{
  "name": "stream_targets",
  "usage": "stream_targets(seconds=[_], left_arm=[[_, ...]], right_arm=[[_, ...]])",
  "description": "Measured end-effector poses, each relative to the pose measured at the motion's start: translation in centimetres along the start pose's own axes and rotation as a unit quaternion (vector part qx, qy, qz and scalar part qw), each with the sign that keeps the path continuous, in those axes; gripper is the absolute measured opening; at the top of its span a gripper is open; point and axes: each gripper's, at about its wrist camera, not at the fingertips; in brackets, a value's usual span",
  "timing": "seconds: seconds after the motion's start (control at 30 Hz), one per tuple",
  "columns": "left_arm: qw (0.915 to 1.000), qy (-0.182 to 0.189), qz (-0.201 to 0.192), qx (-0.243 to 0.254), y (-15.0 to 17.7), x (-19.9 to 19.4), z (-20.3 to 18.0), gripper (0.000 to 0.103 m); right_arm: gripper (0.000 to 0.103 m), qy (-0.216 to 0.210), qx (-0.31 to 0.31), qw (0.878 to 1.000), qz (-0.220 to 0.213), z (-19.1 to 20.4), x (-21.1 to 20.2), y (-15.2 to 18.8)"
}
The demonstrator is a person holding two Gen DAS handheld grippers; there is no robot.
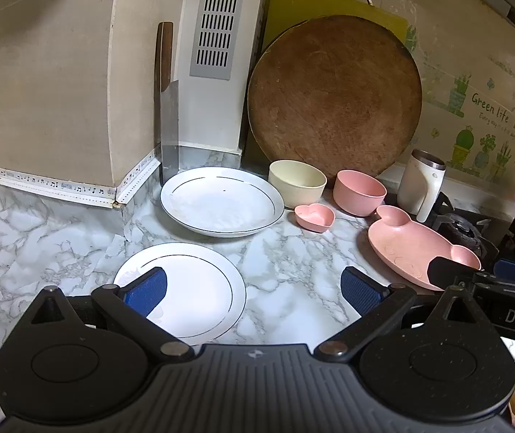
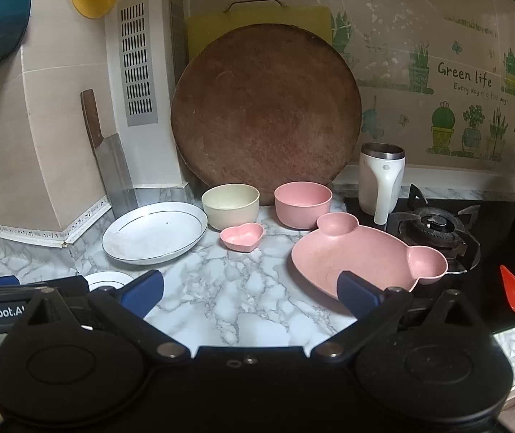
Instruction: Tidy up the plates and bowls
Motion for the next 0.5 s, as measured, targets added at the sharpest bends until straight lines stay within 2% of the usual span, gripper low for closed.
stream_targets(seconds=[0.5], left_arm=[[0.9999,-0.008,-0.005,-0.004,-0.27,0.46,0.47,0.103]], right_arm=[[0.103,-0.016,0.007,1.0,0.002,-0.07,0.77,-0.18]])
Point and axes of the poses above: each gripper's, at about its wrist camera, not at the fingertips, and x roughly the way its jaws point, z to its left, y to its underside, and after that the axes turned 2 degrees about -y, right-handed
